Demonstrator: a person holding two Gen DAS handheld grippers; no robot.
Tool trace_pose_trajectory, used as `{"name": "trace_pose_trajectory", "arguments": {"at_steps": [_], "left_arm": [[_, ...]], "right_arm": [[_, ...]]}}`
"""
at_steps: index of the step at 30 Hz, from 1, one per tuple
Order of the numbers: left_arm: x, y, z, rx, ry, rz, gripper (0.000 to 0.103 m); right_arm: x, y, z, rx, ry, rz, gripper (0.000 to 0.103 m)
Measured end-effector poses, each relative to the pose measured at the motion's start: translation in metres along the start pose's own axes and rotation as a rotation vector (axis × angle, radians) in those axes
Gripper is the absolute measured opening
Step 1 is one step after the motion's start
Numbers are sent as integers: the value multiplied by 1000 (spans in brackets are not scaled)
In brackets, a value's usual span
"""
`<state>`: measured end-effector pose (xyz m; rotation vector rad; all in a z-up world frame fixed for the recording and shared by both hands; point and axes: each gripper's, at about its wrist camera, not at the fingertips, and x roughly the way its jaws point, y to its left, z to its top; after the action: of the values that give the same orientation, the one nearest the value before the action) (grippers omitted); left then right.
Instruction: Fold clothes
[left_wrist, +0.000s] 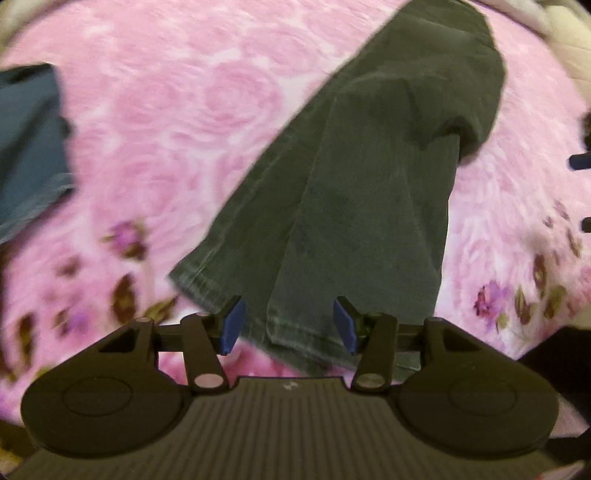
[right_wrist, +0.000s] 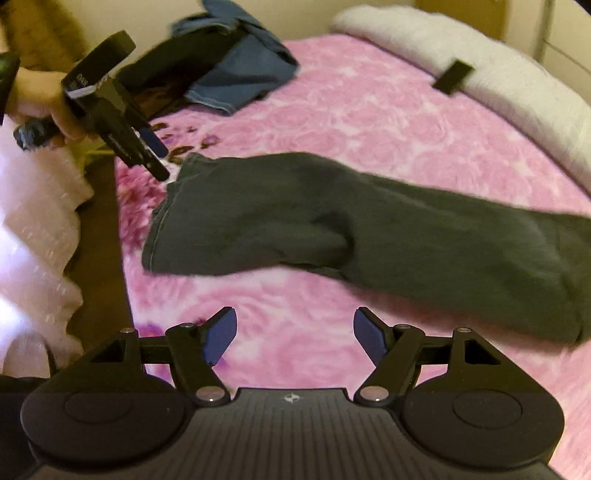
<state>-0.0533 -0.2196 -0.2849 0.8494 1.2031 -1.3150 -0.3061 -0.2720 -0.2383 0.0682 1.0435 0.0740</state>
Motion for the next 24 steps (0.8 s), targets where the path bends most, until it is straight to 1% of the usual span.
{"name": "trace_pose_trajectory", "arguments": {"at_steps": [1, 2, 3, 5, 6, 7, 8, 10, 12, 15, 17, 18, 19, 21, 24], "left_arm": [[12, 9, 1, 7, 13, -58, 43], [22, 16, 1, 21, 26, -117, 40], [27, 19, 1, 40, 36, -157, 37], [33, 22, 2, 81, 55, -215, 34], [36, 23, 3, 101, 65, -244, 23], [40, 25, 3, 121, 74, -273, 7], [38, 28, 5, 123, 84, -295, 6], [26, 36, 12, 104, 101, -364, 5], [8, 41, 20, 117, 114, -402, 5], [-15, 46, 36, 113, 115, -410, 5], [-26, 53, 47, 85, 113, -421, 5], [-29, 56, 52, 70, 117, -432, 5], [-30, 59, 58, 63, 122, -433, 5], [-28, 67, 66, 54, 139, -426, 5], [-12, 81, 76, 81, 181, -404, 5]], "right_arm": [[9, 7, 3, 68, 12, -26, 72], [18, 14, 6, 135, 25, -53, 72], [27, 20, 8, 201, 38, -77, 72], [44, 35, 11, 315, 67, -113, 72], [53, 42, 12, 344, 86, -120, 72], [60, 51, 13, 359, 104, -122, 72], [64, 58, 15, 371, 110, -120, 72], [67, 73, 17, 401, 105, -103, 72], [70, 82, 20, 446, 103, -84, 72], [77, 90, 18, 567, 58, -4, 72], [86, 95, 14, 645, 14, 62, 73], [92, 99, 13, 665, -12, 84, 75], [98, 106, 14, 653, -25, 79, 77], [111, 124, 19, 577, -38, 39, 77], [126, 151, 33, 490, -53, -35, 77]]}}
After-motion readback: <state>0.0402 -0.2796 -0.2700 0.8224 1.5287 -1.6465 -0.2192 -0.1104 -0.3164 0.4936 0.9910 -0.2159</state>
